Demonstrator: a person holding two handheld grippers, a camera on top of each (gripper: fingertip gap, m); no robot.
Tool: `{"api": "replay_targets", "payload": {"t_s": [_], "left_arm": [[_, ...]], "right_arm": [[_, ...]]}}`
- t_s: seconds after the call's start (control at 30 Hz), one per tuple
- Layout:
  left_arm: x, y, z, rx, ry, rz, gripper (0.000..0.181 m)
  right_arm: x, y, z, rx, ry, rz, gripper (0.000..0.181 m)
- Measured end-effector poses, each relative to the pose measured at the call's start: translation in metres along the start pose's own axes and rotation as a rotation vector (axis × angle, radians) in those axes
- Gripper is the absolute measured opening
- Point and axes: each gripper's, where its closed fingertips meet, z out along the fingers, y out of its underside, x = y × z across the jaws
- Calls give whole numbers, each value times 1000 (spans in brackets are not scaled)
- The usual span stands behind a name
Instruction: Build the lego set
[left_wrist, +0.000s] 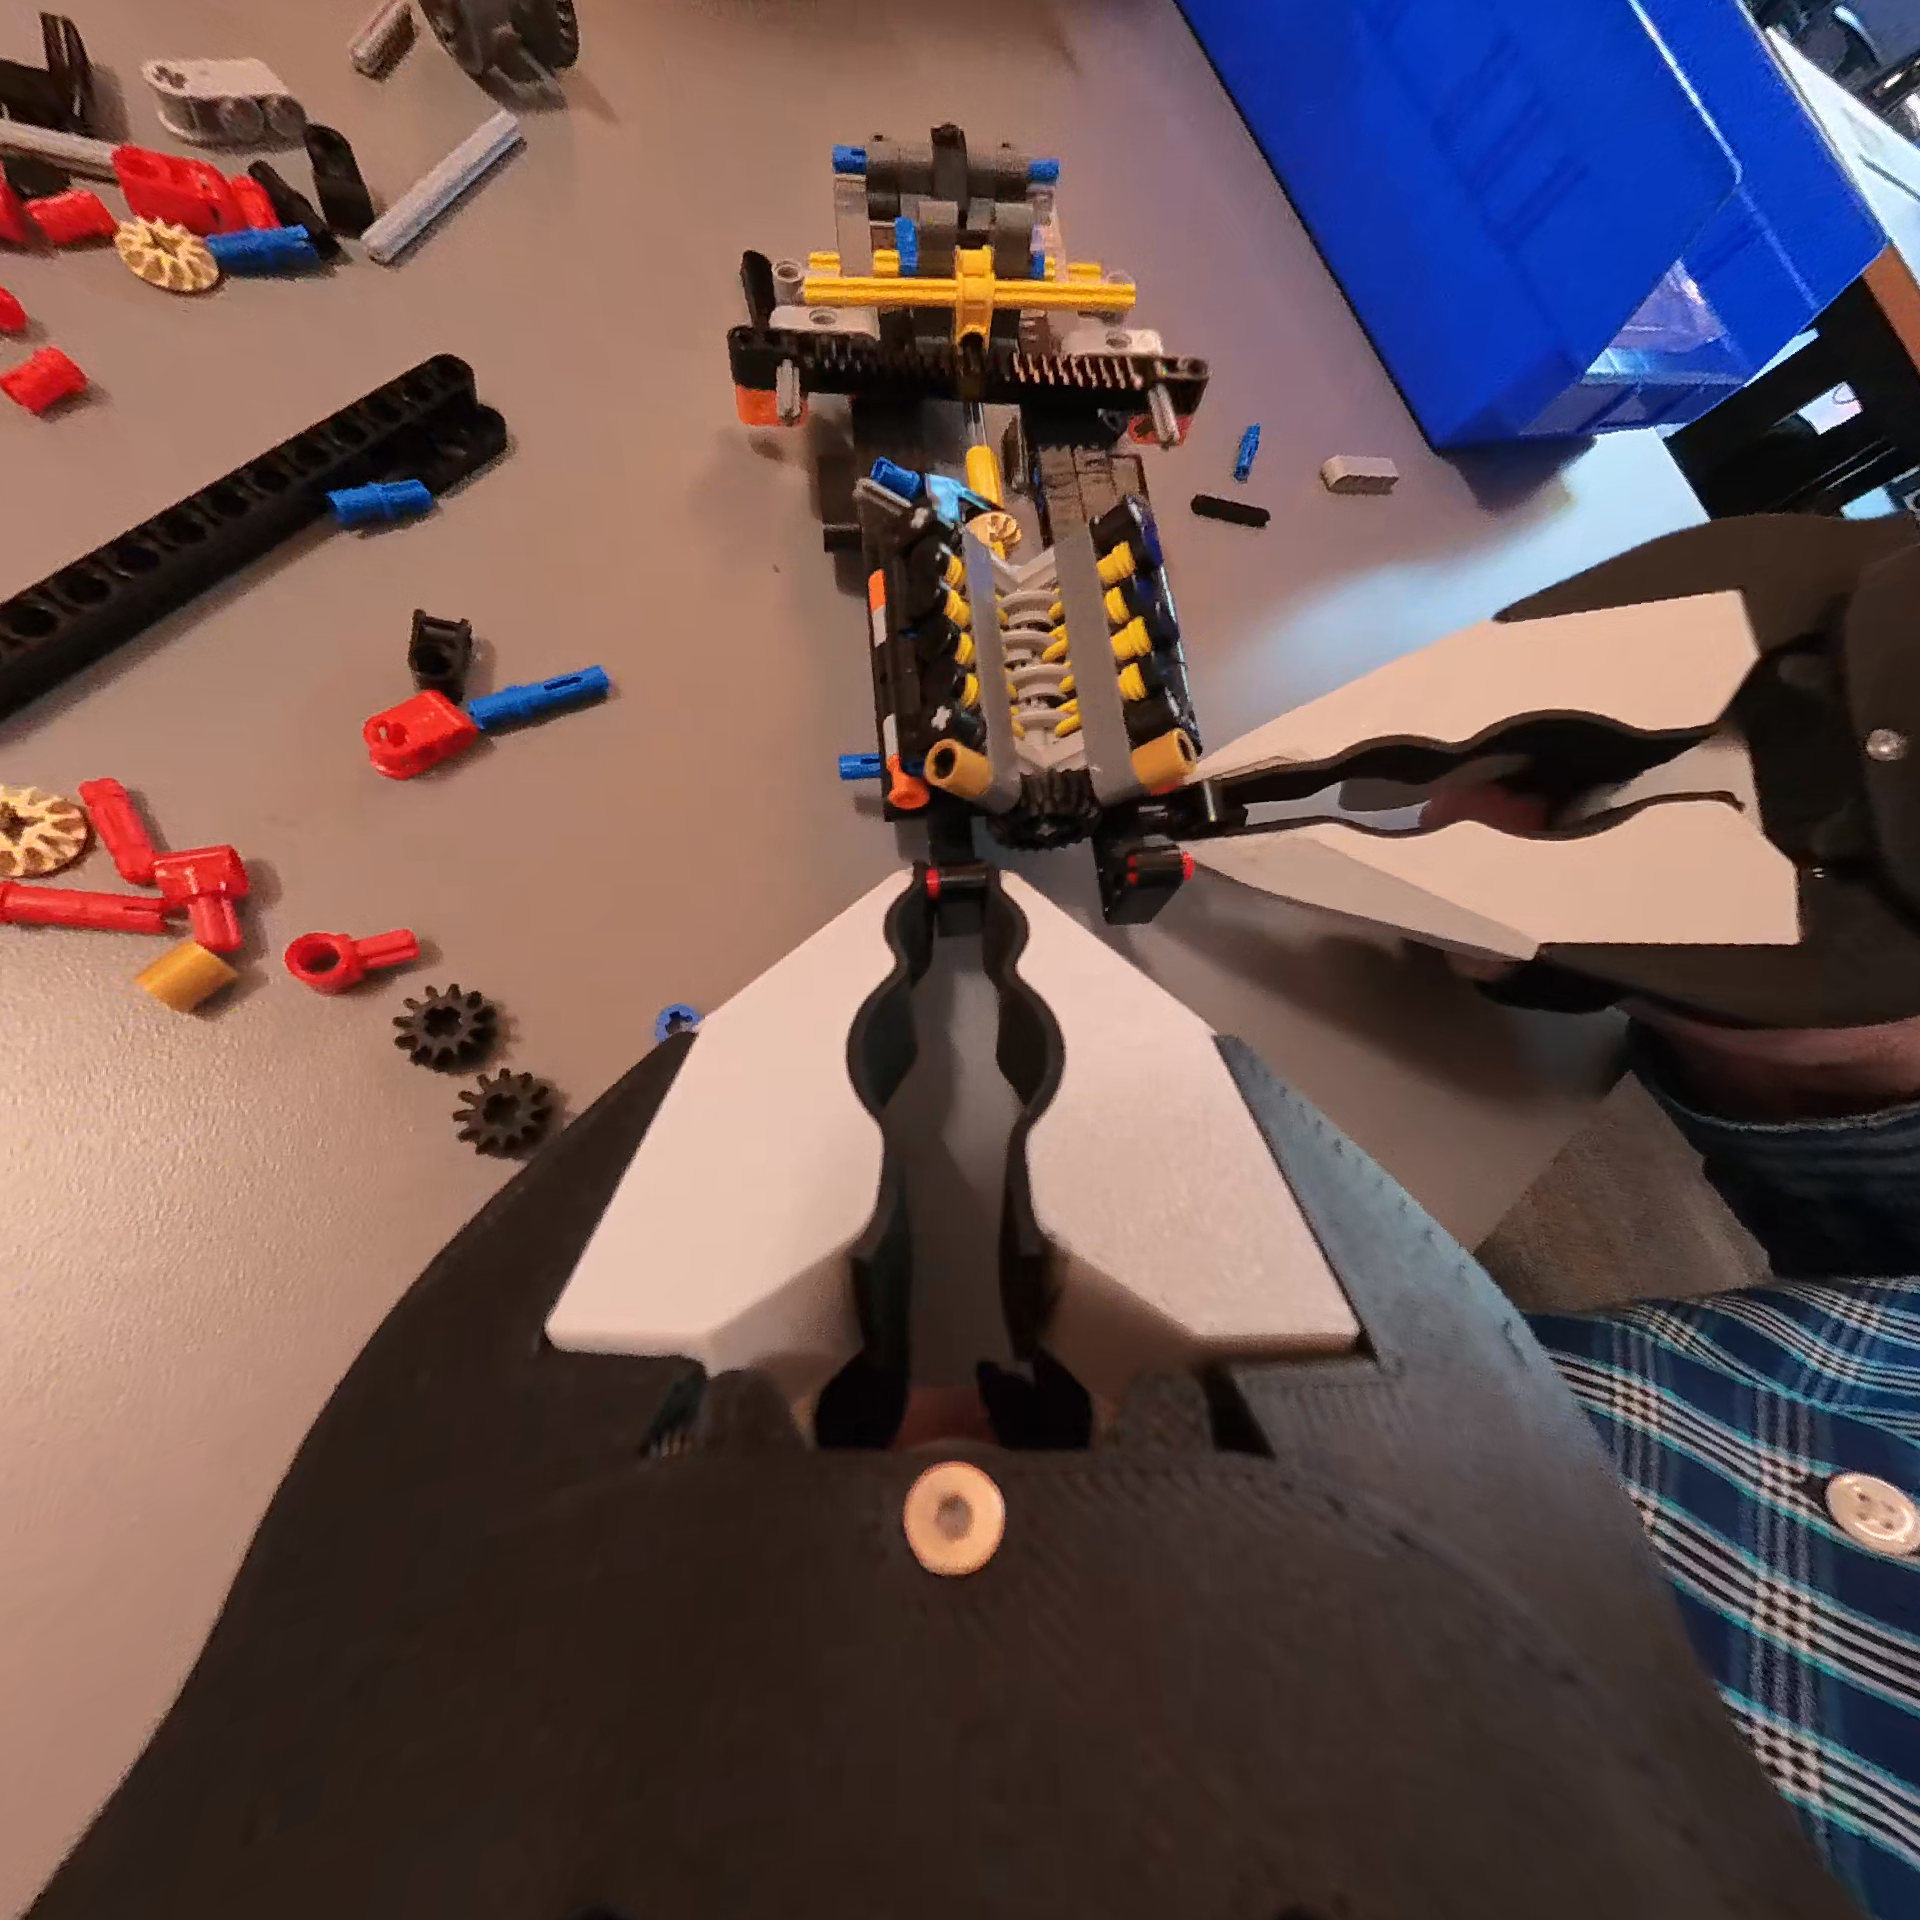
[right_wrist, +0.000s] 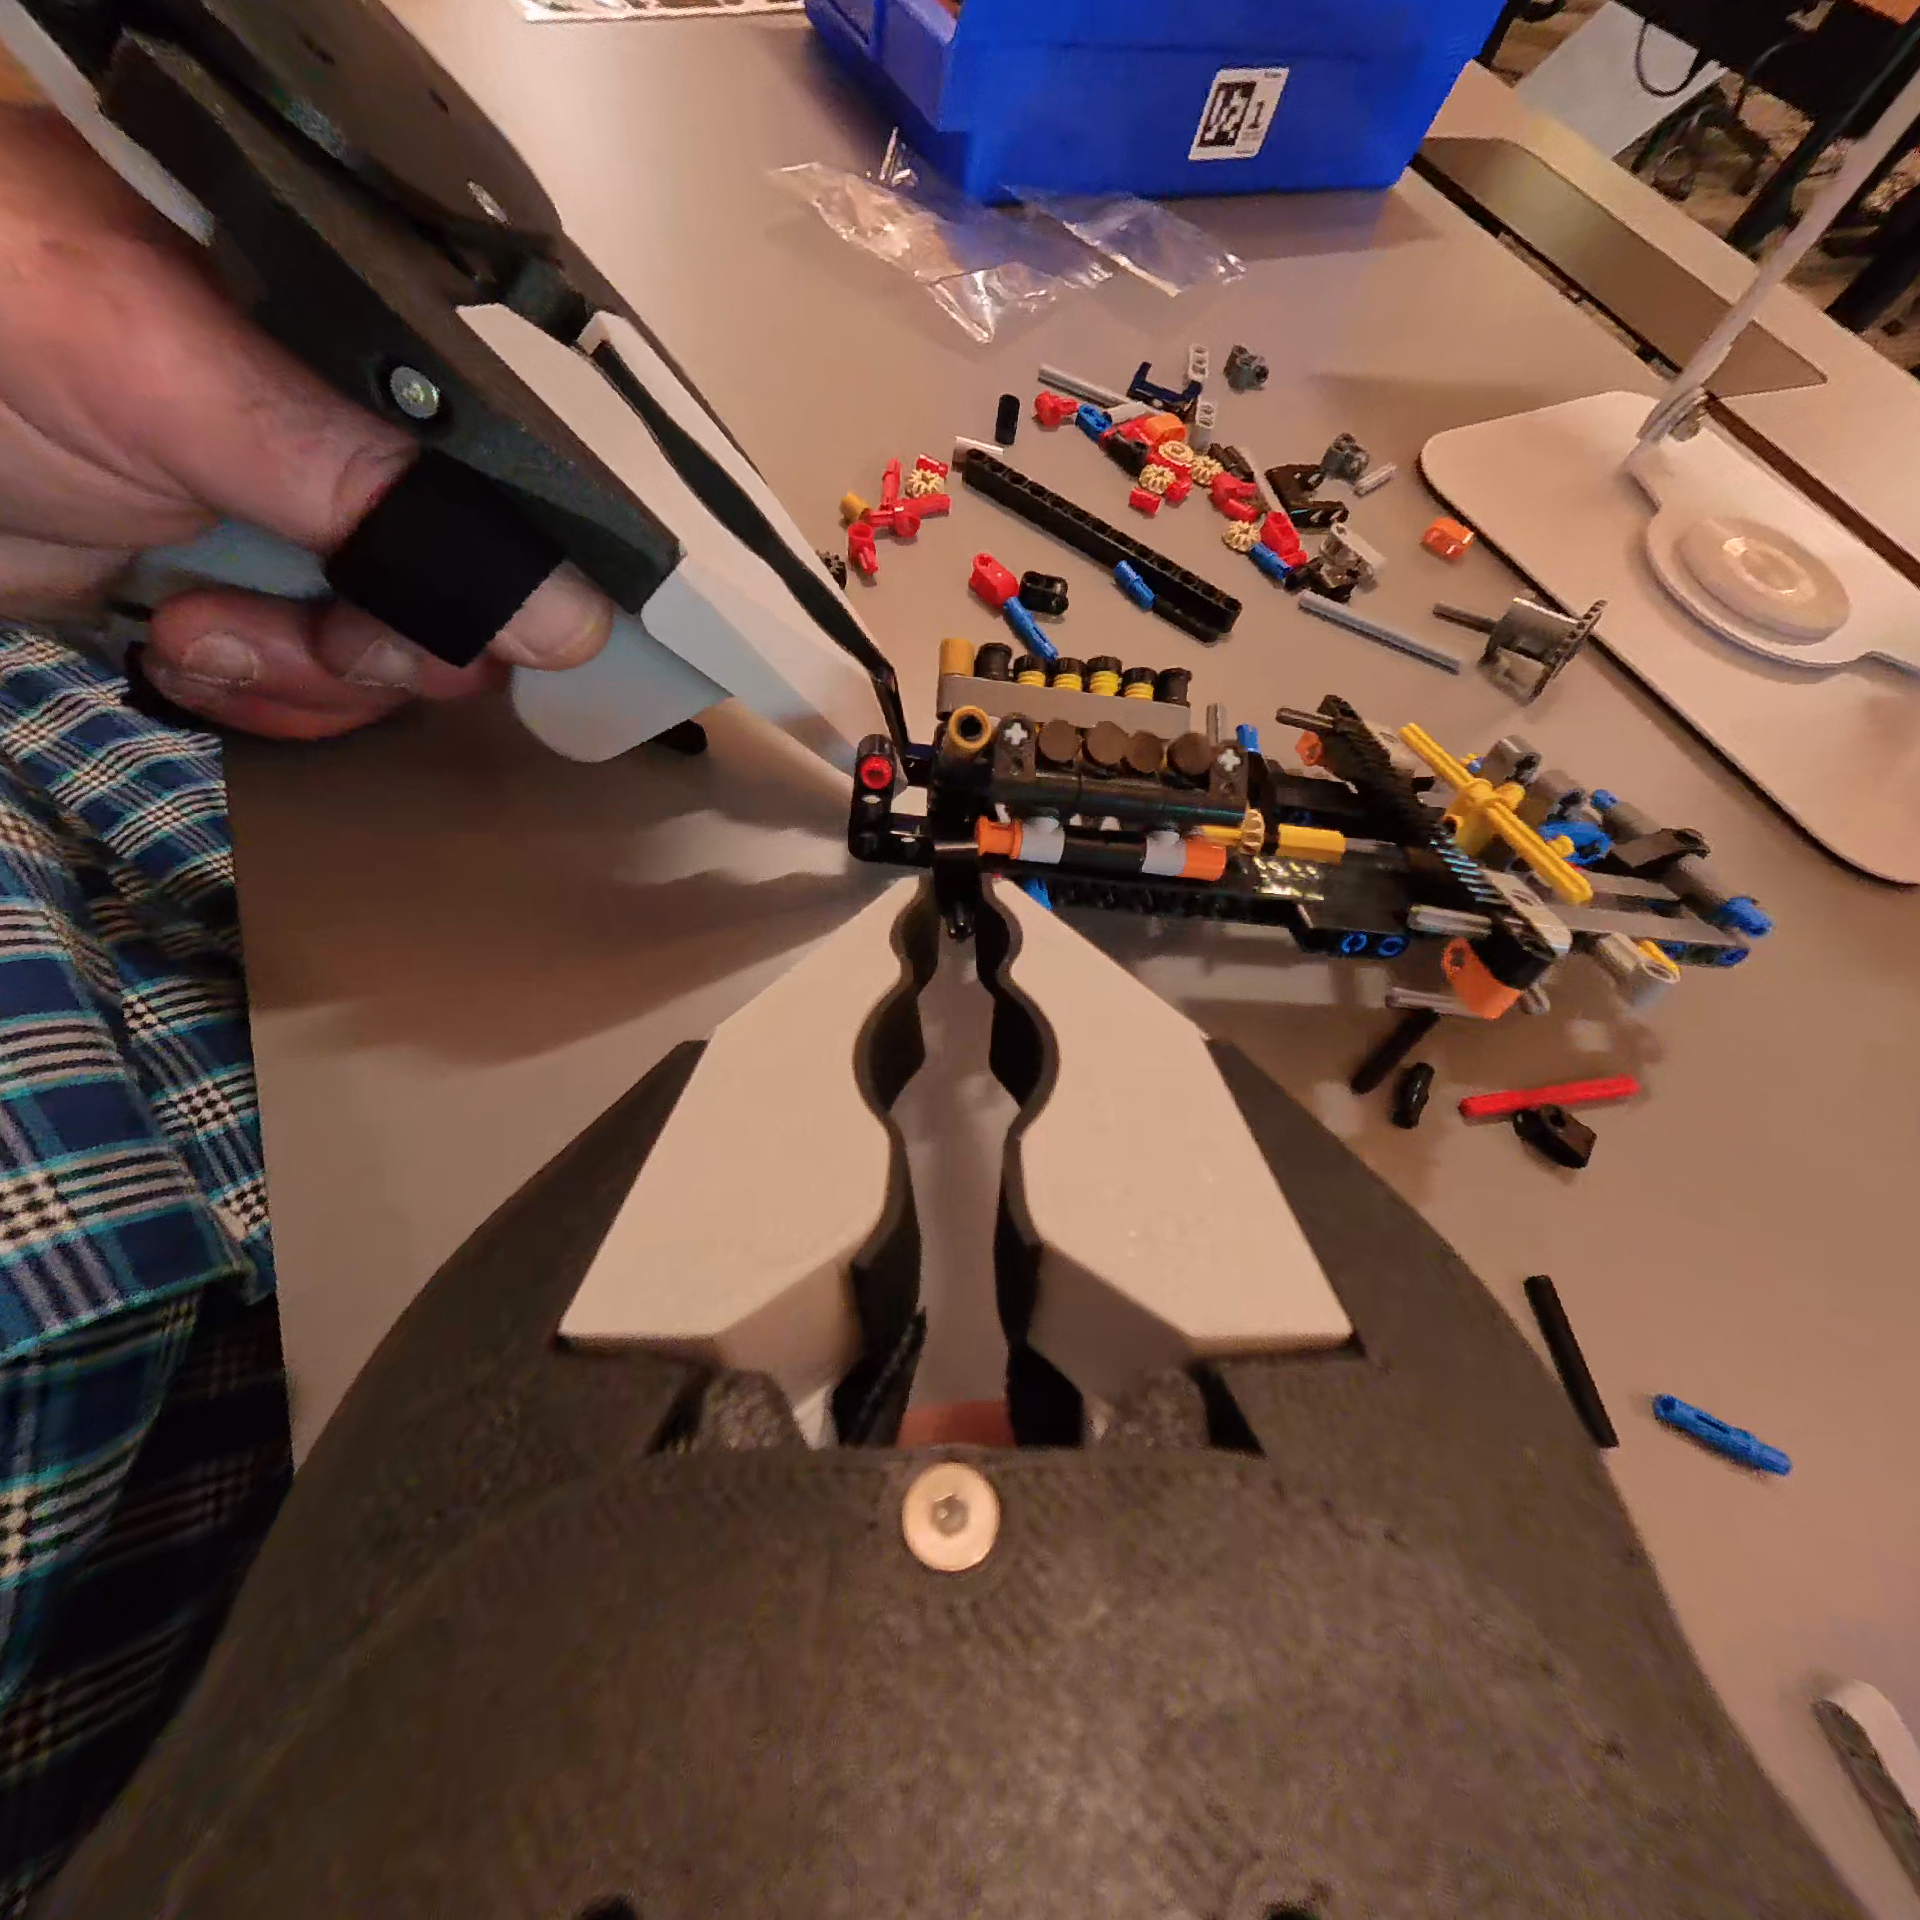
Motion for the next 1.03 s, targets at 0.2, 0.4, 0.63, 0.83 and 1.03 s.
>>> {"api": "replay_targets", "payload": {"t_s": [0.2,0.4,0.63,0.83,1.03], "left_arm": [[-2,-1,-1,15,-20,-12,7],[-6,-2,0,28,-63,13,7],[-8,-3,-1,44,-121,52,7],[-9,-4,-1,50,-133,45,7],[-4,-7,-2,73,-65,-33,7]], "right_arm": [[0,1,2,-19,53,-9,4],[1,2,5,-35,91,-18,4],[1,2,8,-46,127,-41,4],[2,0,9,-38,126,-38,3],[6,-8,3,33,78,8,3]]}}
